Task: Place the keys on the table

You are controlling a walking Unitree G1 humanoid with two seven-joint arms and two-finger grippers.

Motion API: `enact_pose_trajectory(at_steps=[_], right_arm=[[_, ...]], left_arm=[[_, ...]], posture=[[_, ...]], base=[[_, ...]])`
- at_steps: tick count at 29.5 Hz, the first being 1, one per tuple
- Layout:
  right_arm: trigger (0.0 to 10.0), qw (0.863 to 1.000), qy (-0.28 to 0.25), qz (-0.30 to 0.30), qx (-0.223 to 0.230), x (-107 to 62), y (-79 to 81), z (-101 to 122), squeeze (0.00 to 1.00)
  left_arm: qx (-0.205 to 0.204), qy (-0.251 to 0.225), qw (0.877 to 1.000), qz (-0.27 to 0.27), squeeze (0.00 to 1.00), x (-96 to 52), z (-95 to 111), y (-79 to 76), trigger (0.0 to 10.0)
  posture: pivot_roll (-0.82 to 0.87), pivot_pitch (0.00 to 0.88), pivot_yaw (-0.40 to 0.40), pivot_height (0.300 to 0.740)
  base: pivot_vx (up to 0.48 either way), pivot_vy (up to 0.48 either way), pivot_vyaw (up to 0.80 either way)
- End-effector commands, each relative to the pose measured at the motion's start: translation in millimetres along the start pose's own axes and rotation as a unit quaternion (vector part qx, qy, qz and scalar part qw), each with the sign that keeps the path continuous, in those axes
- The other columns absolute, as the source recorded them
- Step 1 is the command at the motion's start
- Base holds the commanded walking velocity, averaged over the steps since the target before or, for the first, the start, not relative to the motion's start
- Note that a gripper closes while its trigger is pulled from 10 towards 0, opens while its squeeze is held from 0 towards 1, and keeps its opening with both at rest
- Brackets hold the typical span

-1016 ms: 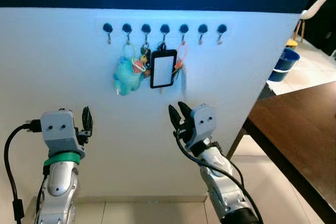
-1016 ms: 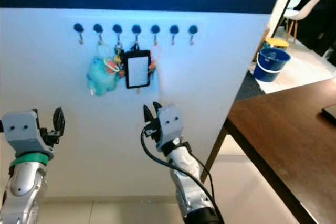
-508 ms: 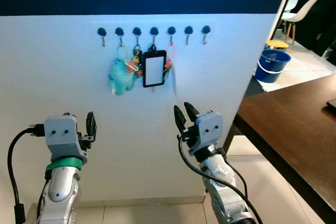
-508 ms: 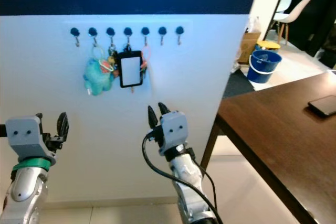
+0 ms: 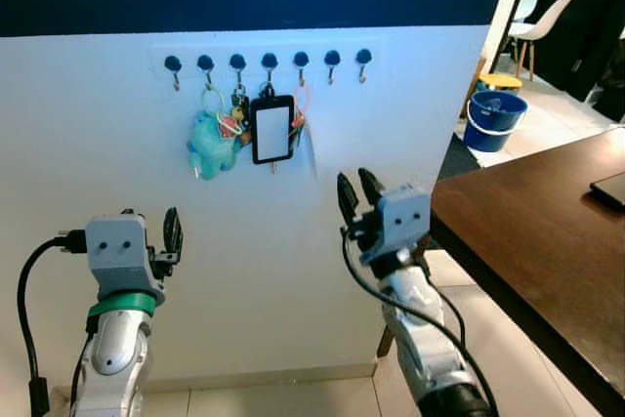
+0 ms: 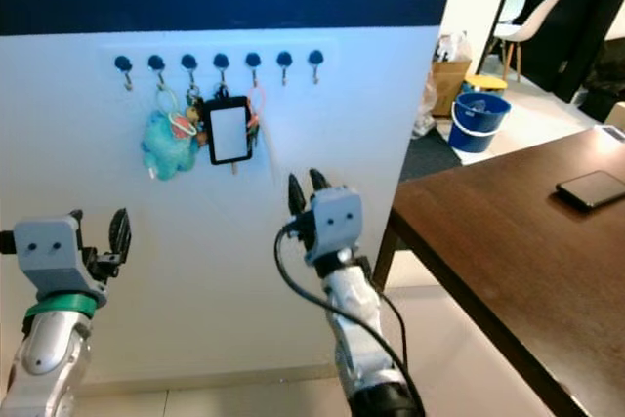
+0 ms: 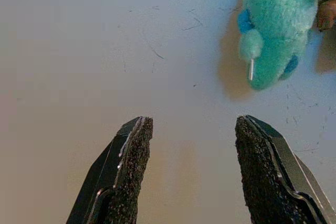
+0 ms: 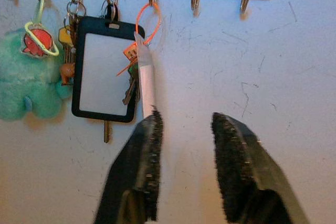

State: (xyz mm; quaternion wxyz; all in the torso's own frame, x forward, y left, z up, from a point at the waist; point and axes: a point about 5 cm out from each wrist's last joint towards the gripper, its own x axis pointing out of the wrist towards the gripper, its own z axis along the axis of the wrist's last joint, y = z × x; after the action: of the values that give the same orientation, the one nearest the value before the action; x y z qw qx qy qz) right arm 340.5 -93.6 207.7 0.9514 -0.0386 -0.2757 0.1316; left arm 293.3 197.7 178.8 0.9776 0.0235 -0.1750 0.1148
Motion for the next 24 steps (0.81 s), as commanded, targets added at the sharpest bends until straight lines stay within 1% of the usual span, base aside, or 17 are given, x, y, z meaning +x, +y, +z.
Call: enact_pose_trajectory(at_steps=[1,2,4,5,12,16,18,19,24], right_arm=[[10.0,1.000,0.011,-0.001,0.005,1.8,0.7,-3,0.72],[10.0,1.000,0.010,0.000,0.005,3.7,1.2,-2,0.50],[10.0,1.000,0.010,0.000,0.005,3.7,1.2,-2,0.50],[10.0,1.000,0.007,0.001,0.005,5.5,2.1,0,0.00],[10.0,1.000,0.002,0.001,0.008,9.9,3.9,2,0.00],[10.0,1.000,0.004,0.003,0.010,16.3,4.0,2,0.00],[10.0,1.000,0.013,0.006,0.010,21.9,3.7,-1,0.00],[10.0,1.000,0.013,0.013,0.023,26.0,4.0,-1,1.00],[10.0,0.999,0.015,0.020,0.029,31.4,5.2,0,1.00]], left_arm=[[-0.002,0.007,1.000,0.002,0.00,-1.1,-3,0.4,10.0],[-0.002,0.008,1.000,0.003,0.00,-1.2,-3,0.4,10.0],[-0.002,0.008,1.000,0.003,0.00,-1.2,-3,0.4,10.0],[-0.001,0.008,1.000,0.003,0.00,-1.2,-3,0.5,10.0],[0.000,0.011,1.000,0.004,0.00,-1.5,-3,0.3,10.0],[0.002,0.011,1.000,0.004,0.00,-1.4,-3,0.2,10.0],[0.003,0.012,1.000,0.003,0.00,-0.8,-3,0.4,10.0],[0.004,0.012,1.000,0.003,0.00,-0.7,-3,0.4,10.0],[0.005,0.014,1.000,0.004,0.00,-1.6,-4,0.5,10.0]], posture=[[-0.16,0.040,0.084,0.740],[-0.16,0.040,0.084,0.740],[-0.16,0.040,0.084,0.740],[-0.16,0.040,0.084,0.740],[-0.16,0.040,0.084,0.740],[-0.16,0.040,0.084,0.740],[-0.15,0.042,0.082,0.740],[-0.15,0.042,0.082,0.740],[-0.15,0.042,0.082,0.740]], base=[[0.000,0.000,0.00],[0.000,0.000,0.00],[0.000,0.000,0.00],[0.000,0.000,0.00],[0.000,0.000,0.00],[0.000,0.000,0.00],[0.000,0.000,0.00],[0.000,0.000,0.00],[0.000,0.000,0.00]])
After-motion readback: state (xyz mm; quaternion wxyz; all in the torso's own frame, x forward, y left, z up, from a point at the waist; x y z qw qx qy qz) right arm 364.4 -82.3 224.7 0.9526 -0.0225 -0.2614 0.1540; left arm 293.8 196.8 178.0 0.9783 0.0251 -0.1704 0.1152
